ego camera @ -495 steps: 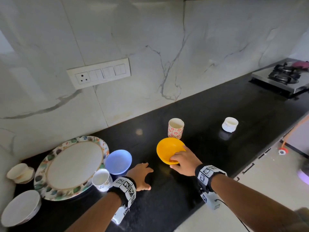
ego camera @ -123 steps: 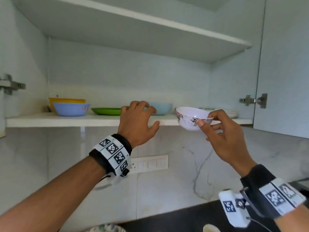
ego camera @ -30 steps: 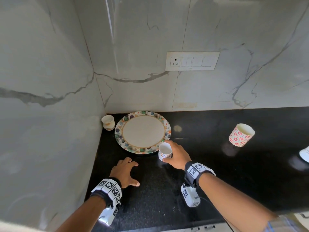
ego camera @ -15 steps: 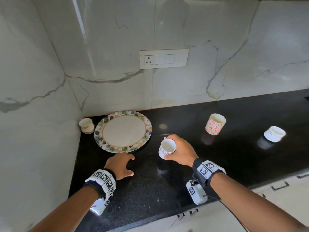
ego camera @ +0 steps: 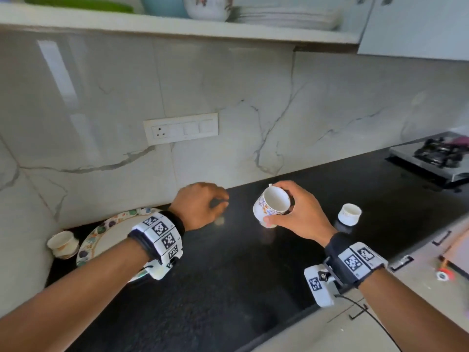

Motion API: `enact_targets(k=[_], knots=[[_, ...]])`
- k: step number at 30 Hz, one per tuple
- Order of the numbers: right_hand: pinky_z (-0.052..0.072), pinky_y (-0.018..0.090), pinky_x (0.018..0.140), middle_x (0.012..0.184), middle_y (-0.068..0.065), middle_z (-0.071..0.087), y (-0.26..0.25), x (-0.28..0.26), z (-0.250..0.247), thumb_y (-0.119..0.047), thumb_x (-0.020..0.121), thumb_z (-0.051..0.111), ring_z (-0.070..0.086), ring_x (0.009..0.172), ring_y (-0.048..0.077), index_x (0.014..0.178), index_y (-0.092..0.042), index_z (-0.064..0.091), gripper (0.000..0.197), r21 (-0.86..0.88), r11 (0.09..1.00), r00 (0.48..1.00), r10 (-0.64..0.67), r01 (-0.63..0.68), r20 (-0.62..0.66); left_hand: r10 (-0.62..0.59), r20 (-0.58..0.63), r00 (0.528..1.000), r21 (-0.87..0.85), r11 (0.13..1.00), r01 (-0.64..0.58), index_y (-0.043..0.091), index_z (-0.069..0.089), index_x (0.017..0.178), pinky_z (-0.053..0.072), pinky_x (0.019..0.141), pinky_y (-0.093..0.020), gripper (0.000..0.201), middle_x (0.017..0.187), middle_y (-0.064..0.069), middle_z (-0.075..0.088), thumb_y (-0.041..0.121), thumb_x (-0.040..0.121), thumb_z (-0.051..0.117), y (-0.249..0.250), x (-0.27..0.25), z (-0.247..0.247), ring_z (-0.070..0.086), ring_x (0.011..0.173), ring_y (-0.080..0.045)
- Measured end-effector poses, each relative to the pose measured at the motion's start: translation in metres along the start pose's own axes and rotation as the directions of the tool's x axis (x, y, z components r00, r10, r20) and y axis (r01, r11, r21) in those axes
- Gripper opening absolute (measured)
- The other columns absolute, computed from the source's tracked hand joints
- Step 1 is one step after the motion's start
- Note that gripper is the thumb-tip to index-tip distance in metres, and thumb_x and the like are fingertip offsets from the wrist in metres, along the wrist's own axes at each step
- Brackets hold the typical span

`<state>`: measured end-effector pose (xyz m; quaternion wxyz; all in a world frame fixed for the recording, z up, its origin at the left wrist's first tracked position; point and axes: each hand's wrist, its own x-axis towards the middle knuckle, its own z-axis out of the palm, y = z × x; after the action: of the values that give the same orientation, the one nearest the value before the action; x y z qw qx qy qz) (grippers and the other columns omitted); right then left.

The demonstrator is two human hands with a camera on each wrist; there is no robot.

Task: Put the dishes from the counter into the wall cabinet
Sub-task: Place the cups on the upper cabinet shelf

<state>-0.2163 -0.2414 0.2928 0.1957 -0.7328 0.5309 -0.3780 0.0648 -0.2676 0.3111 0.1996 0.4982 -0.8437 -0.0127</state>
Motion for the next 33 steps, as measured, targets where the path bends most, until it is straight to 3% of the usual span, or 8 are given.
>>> enact_targets(k=[7,15,21,25,33], knots=[[0.056,0.038,0.080,0.121,-0.025,0.058,-0.005,0.029,-0.114,-0.058,0.055,0.087,0.059,0.106,0.006,0.121,-0.040,0.050,0.077,-0.120,0.976,0.961,-0.203,0.183,-0.190,0.219,-0.242,0.945,0.120,0.974,-0.194,0.035,0.070,0.100,0.053,0.075,-0.037,0.027,0.100,0.014,0.070,0.048,0.087,0.049,0.093,0.110,-0.081,0.064,0.092,-0.016],[0.056,0.039,0.079,0.124,-0.026,0.057,-0.034,0.069,-0.223,-0.064,0.056,0.081,0.057,0.110,0.005,0.121,-0.040,0.050,0.076,-0.176,0.908,0.843,-0.419,0.380,-0.339,0.325,-0.430,0.842,0.294,0.932,-0.210,0.030,0.069,0.101,0.052,0.079,-0.045,0.031,0.104,0.007,0.070,0.050,0.085,0.051,0.155,0.206,-0.174,0.059,0.100,-0.023],[0.057,0.039,0.075,0.112,-0.023,0.062,-0.076,0.113,-0.287,-0.052,0.058,0.089,0.060,0.104,0.004,0.119,-0.036,0.053,0.072,-0.142,0.850,0.720,-0.508,0.507,-0.473,0.308,-0.494,0.813,0.408,0.908,-0.096,0.030,0.068,0.107,0.049,0.084,-0.046,0.038,0.114,0.005,0.065,0.053,0.082,0.050,0.177,0.253,-0.253,0.052,0.108,-0.025],[0.058,0.039,0.077,0.105,-0.020,0.065,-0.103,0.148,-0.315,-0.044,0.058,0.092,0.062,0.098,0.005,0.115,-0.035,0.055,0.069,-0.047,0.827,0.652,-0.475,0.560,-0.591,0.295,-0.551,0.780,0.481,0.876,0.009,0.031,0.065,0.114,0.043,0.092,-0.048,0.033,0.124,0.002,0.060,0.047,0.086,0.060,0.181,0.275,-0.301,0.047,0.119,-0.028],[0.050,0.019,0.070,0.100,-0.017,0.068,-0.157,0.238,-0.363,-0.033,0.059,0.092,0.064,0.087,0.002,0.109,-0.032,0.060,0.059,0.083,0.755,0.562,-0.404,0.650,-0.722,0.329,-0.733,0.595,0.524,0.831,0.186,0.028,0.061,0.121,0.036,0.098,-0.051,0.043,0.129,0.000,0.055,0.043,0.081,0.064,0.169,0.319,-0.390,0.045,0.125,-0.029]])
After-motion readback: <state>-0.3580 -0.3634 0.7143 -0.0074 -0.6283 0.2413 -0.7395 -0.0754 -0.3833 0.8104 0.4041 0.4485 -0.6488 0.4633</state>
